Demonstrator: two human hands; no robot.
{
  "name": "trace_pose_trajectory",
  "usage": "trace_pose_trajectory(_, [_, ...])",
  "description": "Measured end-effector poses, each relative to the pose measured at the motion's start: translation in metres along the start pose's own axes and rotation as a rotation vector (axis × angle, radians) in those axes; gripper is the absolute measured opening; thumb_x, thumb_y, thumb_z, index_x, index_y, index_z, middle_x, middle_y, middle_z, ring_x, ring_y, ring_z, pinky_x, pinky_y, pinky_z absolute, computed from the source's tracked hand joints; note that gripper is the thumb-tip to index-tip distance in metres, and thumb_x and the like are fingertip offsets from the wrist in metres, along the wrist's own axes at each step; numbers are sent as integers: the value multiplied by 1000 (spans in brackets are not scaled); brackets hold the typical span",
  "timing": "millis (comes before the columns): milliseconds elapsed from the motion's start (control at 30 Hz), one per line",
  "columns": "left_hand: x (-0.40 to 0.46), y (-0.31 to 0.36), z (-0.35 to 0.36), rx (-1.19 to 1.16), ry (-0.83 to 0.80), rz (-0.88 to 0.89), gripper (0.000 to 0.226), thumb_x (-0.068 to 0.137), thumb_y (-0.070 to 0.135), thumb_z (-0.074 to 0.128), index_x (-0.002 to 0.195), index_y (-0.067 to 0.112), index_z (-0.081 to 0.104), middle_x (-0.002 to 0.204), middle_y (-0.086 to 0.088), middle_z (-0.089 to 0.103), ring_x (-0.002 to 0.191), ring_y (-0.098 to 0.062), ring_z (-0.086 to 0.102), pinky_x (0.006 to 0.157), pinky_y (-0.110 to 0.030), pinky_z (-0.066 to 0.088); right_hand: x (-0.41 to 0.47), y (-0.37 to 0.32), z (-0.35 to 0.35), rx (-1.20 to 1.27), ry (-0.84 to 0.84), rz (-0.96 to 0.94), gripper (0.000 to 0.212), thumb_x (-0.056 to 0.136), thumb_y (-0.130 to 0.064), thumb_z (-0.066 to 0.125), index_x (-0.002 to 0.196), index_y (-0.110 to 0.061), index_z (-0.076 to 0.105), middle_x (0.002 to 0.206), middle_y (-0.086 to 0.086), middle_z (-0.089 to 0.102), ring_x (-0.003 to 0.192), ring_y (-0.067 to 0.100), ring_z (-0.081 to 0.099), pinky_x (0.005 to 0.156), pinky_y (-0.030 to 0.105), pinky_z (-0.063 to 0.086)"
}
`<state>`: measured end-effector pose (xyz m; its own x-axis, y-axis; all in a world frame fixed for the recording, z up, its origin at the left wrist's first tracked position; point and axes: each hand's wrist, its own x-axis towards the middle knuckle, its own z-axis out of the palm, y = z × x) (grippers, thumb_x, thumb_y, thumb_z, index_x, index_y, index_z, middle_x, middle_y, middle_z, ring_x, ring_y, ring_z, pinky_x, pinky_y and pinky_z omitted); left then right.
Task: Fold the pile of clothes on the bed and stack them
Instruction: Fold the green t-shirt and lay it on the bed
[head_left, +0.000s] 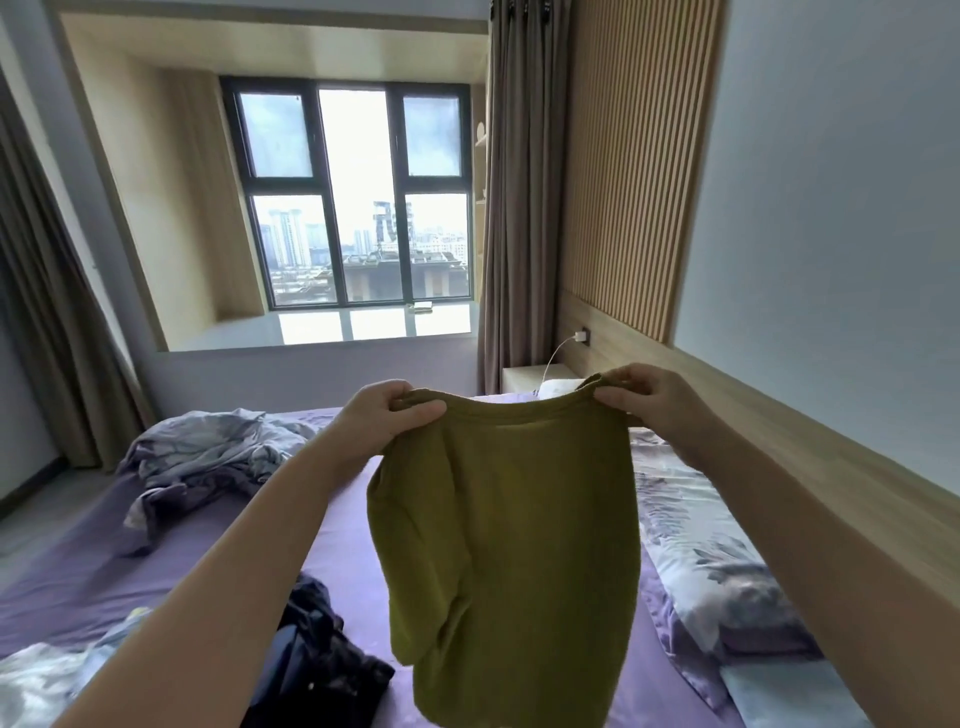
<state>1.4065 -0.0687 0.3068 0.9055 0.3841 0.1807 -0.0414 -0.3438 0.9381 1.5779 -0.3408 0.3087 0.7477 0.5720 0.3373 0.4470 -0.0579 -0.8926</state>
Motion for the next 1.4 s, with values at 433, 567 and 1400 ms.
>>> trace_pose_trajectory(433, [1,21,59,-387,104,-126,5,84,6,70,85,3,67,82,-14,69,67,-19,70,56,-23,56,-32,-20,111,-260,-71,11,28,82,-42,71,86,-15,63,80,-1,69,70,11,65,62,19,50])
trace_pose_trajectory(567, [6,12,52,206,327,60,24,79,31,77,77,20,56,85,-5,65,76,-18,64,65,-31,55,-24,-25,108,-347,-50,-70,14,92,-18,59,87,-8,67,70,-2,63,65,11,58,61,12,43])
trace_pose_trajectory(1400, [-27,-69,24,117,-450,-183,17,85,21,71,102,18,72,97,11,72,90,-2,65,77,-8,48,30,-31,66,169,4,-16,17,97,-17,53,92,-20,69,90,-1,66,84,12,61,69,20,52])
